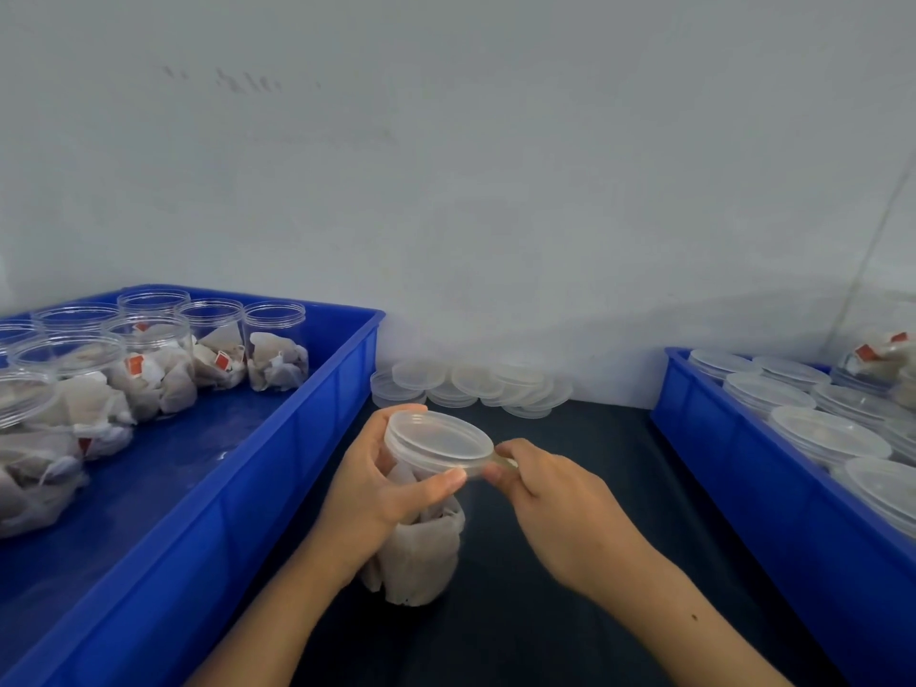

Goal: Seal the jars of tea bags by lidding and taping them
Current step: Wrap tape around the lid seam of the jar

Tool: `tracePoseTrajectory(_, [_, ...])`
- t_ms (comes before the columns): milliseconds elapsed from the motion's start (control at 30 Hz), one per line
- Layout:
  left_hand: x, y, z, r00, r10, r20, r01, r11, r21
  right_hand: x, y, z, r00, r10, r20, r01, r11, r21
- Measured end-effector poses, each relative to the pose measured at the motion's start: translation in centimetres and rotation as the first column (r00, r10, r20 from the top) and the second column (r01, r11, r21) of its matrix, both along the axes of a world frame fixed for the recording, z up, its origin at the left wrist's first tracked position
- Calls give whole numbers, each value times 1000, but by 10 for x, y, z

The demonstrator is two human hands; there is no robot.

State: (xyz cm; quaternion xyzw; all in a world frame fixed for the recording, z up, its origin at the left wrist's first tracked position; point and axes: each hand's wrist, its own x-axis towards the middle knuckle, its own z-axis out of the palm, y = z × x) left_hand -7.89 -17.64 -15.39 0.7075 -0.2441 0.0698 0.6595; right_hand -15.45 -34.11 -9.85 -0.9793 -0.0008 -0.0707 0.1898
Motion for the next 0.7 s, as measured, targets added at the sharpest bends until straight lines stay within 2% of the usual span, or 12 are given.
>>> tracePoseTrajectory(100, [1, 1, 2, 999, -33, 15, 32, 999, 44, -1, -1, 0, 999, 25, 24, -24, 998, -50])
tracePoseTrajectory(233, [1, 1, 3, 999, -40, 13, 39, 995, 90, -2, -1, -4, 988, 94, 122, -66, 973, -222])
tracePoseTrajectory(367, [-2, -3, 3, 996, 73, 46, -76, 993, 86, -2, 0, -6, 982, 114, 149, -77, 969, -236])
tracePoseTrajectory(500, [-5, -7, 4, 978, 188, 91, -198, 975, 105, -3, -6, -2, 985, 14, 172, 19, 982, -190])
tracePoseTrajectory(633, [-9, -9, 4, 952, 277, 132, -297, 940, 168, -9, -3, -1, 993, -116, 36, 120, 979, -162])
tracePoseTrajectory(700, [-10, -10, 5, 945, 293, 144, -316, 931, 180, -9, -2, 0, 991, -131, 22, 133, 972, -193])
